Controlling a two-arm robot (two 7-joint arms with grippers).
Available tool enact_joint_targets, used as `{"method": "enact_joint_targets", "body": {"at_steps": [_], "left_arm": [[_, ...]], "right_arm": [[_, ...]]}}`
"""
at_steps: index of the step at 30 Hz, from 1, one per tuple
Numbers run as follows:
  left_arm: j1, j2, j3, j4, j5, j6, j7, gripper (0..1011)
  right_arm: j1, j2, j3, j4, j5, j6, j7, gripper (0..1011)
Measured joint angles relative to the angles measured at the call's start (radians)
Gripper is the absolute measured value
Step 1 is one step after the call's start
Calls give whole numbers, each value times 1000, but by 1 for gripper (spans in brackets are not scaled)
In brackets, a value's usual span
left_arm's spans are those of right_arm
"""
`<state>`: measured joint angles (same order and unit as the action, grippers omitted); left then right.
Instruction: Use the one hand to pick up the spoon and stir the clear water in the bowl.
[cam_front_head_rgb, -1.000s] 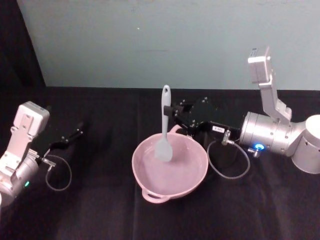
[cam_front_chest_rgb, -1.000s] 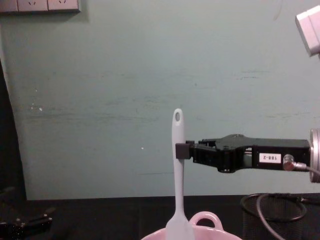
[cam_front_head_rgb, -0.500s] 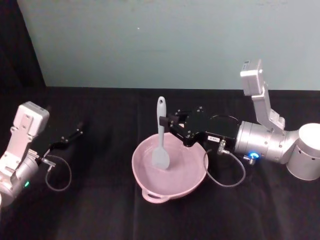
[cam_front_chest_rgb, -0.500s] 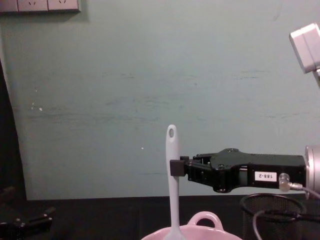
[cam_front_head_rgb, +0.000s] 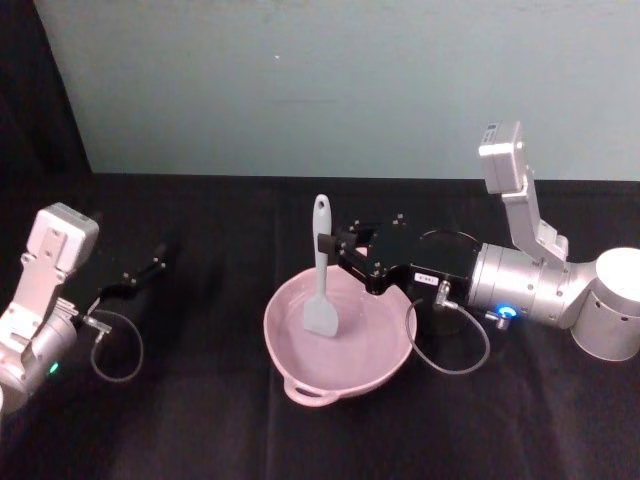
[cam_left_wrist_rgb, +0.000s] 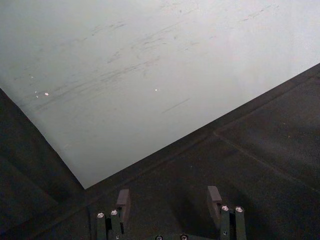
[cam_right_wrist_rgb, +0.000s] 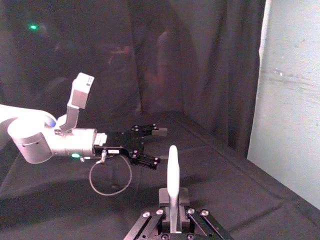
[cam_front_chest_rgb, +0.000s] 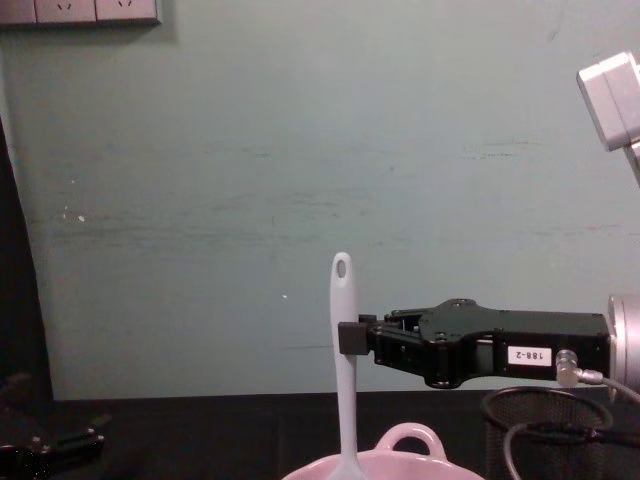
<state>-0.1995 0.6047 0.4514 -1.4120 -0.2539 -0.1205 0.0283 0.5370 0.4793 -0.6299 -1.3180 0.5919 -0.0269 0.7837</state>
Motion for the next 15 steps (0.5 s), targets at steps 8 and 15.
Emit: {"method": "enact_joint_targets", "body": {"at_steps": [8, 15], "left_arm": [[0, 0, 0, 0, 0, 0, 0, 1005], [0, 0, 0, 0, 0, 0, 0, 1005]], "right_arm": [[0, 1, 0, -1, 0, 1, -1, 108], [1, 1, -1, -2, -1, 1, -1, 108]]}}
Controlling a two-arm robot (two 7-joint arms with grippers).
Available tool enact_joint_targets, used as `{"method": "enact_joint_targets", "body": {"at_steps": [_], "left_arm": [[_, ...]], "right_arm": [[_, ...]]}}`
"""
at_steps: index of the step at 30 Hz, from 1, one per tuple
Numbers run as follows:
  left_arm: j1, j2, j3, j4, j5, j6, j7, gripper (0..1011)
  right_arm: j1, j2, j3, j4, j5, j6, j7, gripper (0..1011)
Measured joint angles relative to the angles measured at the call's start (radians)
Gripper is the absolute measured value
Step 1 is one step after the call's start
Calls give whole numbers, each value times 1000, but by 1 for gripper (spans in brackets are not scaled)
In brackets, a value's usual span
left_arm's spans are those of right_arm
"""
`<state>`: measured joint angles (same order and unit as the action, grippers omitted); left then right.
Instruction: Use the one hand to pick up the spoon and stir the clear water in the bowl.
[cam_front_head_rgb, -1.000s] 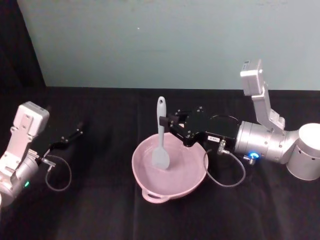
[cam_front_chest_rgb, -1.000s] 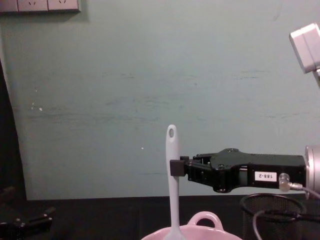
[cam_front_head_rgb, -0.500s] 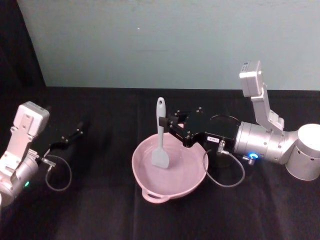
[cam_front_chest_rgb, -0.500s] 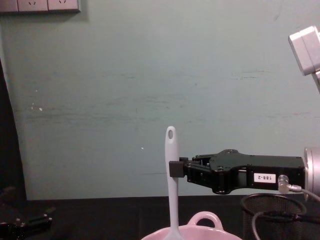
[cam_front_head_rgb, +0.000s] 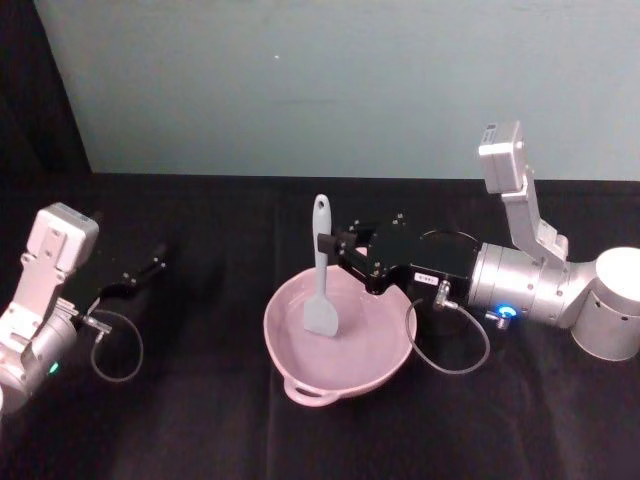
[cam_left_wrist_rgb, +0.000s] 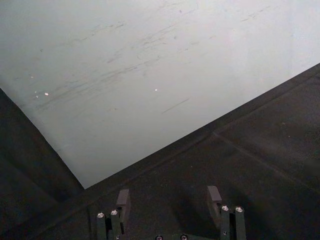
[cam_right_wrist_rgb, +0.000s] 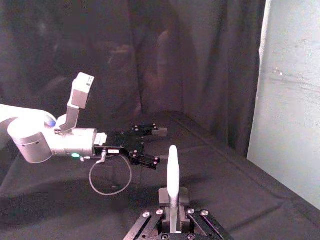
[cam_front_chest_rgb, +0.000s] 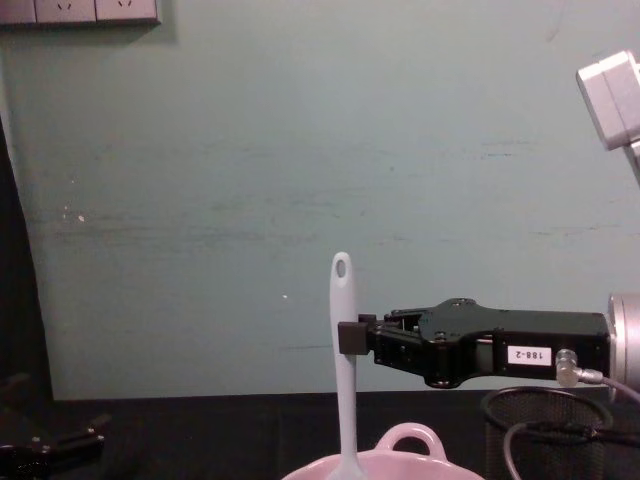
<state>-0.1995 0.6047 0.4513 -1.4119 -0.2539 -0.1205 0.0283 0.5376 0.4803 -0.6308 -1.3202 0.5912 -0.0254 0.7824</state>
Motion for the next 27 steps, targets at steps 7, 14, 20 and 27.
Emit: {"method": "enact_joint_targets", "body": {"at_steps": [7, 14, 20, 27], "left_arm": [[0, 0, 0, 0, 0, 0, 0, 1005], [0, 0, 0, 0, 0, 0, 0, 1005], [0, 0, 0, 0, 0, 0, 0, 1005], [0, 0, 0, 0, 0, 0, 0, 1005]], "right_arm": [[0, 1, 0, -1, 0, 0, 0, 108], [-6, 8, 0, -13, -12, -14, -4, 108], [-31, 27, 2, -57, -50, -44, -18, 108], [-49, 25, -5, -84, -73, -58, -20, 108]]}}
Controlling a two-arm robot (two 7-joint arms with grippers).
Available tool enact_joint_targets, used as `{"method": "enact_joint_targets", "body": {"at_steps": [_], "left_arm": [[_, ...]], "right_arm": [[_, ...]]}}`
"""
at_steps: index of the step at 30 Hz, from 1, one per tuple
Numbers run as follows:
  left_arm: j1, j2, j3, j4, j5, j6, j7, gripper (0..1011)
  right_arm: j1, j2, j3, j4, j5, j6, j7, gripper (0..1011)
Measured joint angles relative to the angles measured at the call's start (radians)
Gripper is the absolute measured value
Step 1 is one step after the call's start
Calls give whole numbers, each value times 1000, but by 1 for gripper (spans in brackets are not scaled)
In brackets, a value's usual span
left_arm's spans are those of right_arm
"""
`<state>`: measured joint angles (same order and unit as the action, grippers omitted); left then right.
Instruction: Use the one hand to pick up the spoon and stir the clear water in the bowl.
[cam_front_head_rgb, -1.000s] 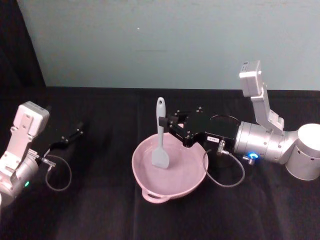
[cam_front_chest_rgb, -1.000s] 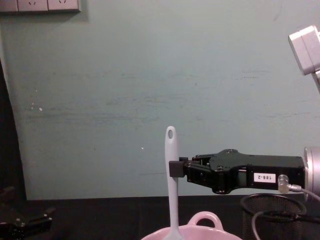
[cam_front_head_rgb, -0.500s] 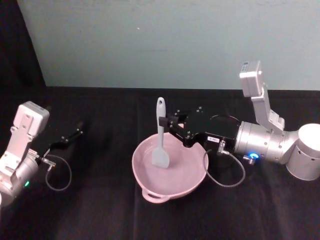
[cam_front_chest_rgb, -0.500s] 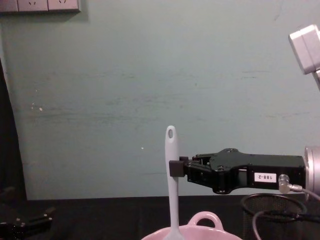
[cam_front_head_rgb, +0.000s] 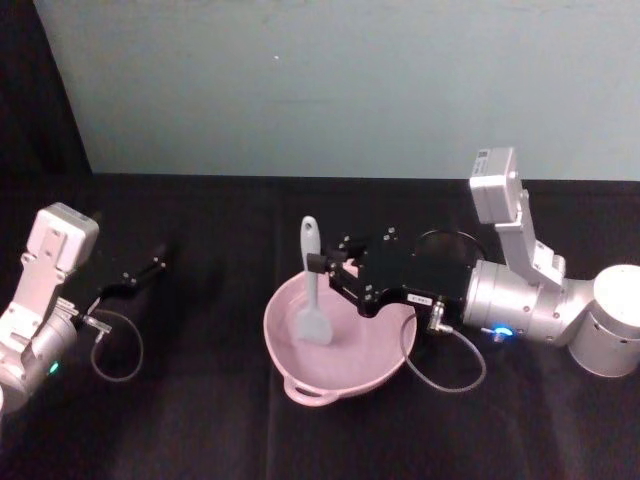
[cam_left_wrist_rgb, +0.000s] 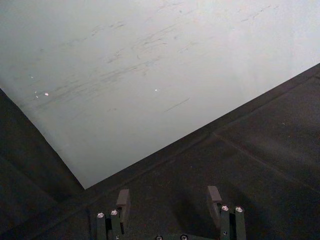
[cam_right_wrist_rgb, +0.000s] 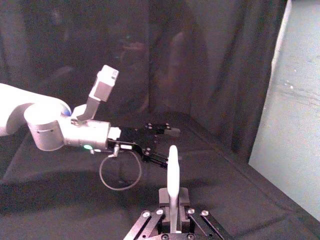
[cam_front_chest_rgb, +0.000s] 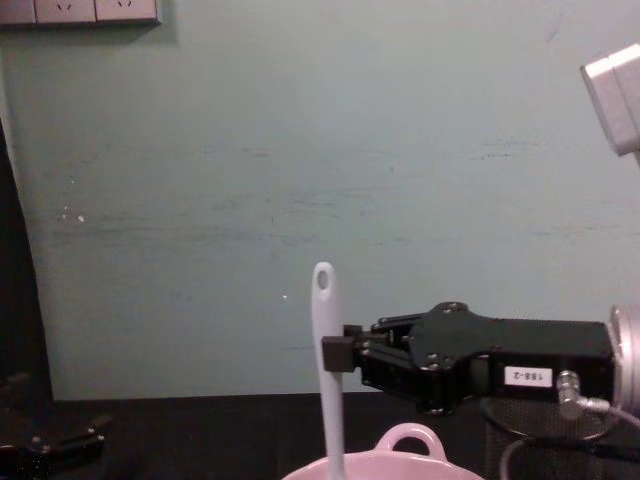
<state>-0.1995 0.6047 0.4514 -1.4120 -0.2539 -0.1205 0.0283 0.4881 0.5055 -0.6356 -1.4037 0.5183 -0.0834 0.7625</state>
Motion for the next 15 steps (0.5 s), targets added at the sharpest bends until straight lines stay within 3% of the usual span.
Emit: {"method": "enact_joint_targets", "body": {"at_steps": [8, 15], "left_arm": [[0, 0, 0, 0, 0, 0, 0, 1005], [0, 0, 0, 0, 0, 0, 0, 1005]], "right_arm": [[12, -63, -11, 67, 0, -31, 17, 108], [31, -108, 7, 133, -1, -56, -3, 108]]}}
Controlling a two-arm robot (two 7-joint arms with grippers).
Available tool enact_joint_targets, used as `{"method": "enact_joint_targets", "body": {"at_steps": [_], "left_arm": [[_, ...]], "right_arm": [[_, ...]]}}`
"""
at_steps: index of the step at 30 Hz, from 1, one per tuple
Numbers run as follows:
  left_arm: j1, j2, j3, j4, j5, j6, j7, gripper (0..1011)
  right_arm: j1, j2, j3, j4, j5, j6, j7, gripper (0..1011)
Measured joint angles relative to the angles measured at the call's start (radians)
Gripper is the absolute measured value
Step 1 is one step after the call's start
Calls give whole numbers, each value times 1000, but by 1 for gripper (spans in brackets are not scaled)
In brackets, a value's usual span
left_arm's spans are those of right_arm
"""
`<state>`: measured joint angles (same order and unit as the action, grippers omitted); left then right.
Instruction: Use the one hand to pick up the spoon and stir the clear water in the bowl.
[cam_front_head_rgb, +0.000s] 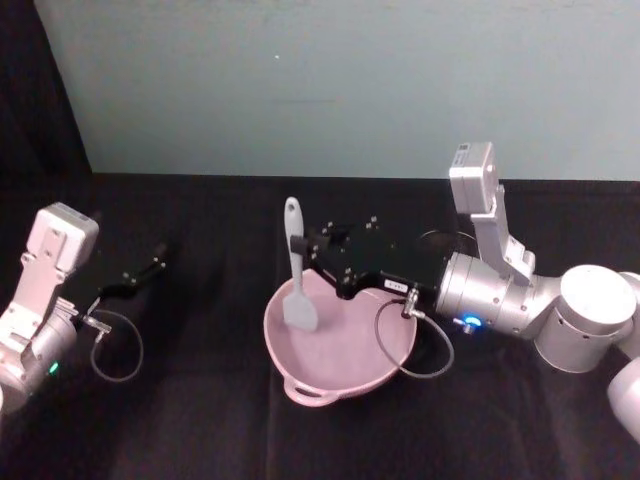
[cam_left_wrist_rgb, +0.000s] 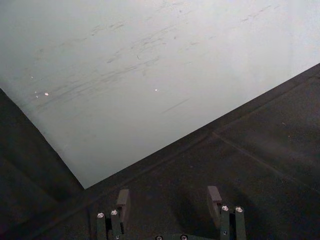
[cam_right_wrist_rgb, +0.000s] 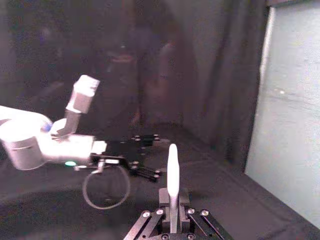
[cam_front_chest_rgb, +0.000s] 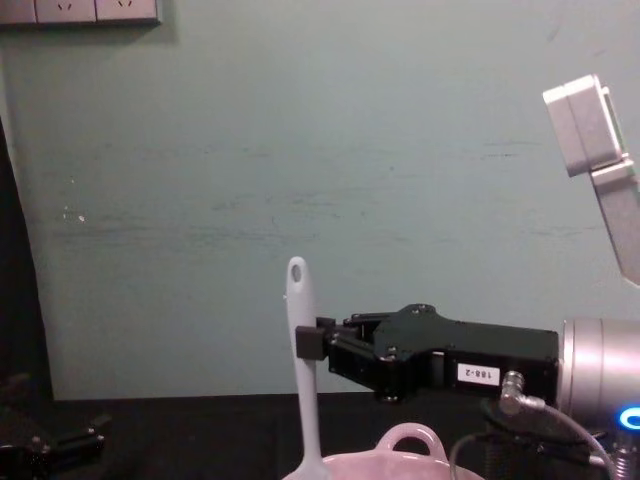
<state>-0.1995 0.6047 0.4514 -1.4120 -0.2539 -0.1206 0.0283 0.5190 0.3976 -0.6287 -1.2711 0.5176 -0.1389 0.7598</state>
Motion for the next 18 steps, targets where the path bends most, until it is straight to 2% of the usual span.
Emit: {"method": "enact_joint_targets", "body": {"at_steps": [8, 18], "left_arm": [[0, 0, 0, 0, 0, 0, 0, 1005], [0, 0, 0, 0, 0, 0, 0, 1005]], "right_arm": [[16, -20, 31, 59, -8, -19, -20, 108], [-18, 17, 82, 30, -16, -21, -55, 108]]}}
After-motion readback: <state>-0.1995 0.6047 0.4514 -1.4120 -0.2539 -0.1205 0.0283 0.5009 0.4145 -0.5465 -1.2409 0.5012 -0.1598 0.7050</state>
